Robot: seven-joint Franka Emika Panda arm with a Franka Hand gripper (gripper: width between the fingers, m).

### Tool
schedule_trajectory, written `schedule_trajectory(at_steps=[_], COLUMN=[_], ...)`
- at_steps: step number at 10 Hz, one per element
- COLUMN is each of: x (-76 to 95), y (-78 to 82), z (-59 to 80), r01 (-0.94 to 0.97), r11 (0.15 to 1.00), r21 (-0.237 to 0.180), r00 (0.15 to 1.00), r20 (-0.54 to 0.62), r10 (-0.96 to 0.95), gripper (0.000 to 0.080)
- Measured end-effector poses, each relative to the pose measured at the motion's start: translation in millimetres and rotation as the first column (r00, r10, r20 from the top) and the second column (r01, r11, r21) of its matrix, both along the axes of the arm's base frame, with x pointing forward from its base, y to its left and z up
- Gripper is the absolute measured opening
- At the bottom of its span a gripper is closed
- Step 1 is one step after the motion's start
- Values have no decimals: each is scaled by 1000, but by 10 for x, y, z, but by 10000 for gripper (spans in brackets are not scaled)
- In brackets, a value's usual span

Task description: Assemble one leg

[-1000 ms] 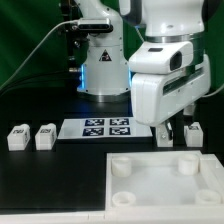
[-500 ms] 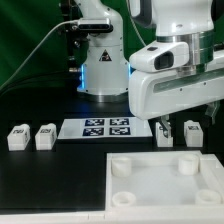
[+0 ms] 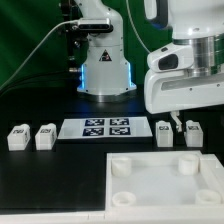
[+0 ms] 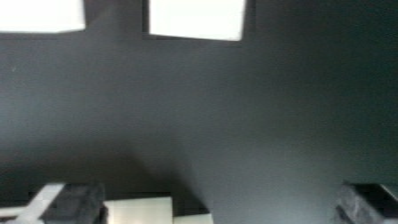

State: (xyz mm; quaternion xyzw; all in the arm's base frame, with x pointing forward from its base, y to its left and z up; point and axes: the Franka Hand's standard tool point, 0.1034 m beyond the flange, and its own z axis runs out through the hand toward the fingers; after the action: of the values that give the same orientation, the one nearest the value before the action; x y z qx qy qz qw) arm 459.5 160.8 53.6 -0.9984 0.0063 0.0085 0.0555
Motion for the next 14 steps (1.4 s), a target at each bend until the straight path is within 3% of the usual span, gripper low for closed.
schedule_trajectory(at_steps=[2, 6, 9, 10, 11, 12, 14], x=[-66, -189, -219, -264, -264, -303, -391], y=[-4, 24, -25, -37, -30, -8, 29], z=[-17, -55, -51, -60, -95, -168, -216], r01=[-14, -31, -63, -78, -76, -52, -59], r11=[1000, 999, 998, 997, 997, 998, 997], r21=[-11, -28, -20, -14, -17, -47, -52], r00=[997, 906, 748, 659, 620, 609, 610], r20=[-75, -423, -663, -751, -784, -793, -792], r10=[13, 17, 34, 41, 34, -5, -5], gripper=[648, 648, 648, 648, 648, 648, 648])
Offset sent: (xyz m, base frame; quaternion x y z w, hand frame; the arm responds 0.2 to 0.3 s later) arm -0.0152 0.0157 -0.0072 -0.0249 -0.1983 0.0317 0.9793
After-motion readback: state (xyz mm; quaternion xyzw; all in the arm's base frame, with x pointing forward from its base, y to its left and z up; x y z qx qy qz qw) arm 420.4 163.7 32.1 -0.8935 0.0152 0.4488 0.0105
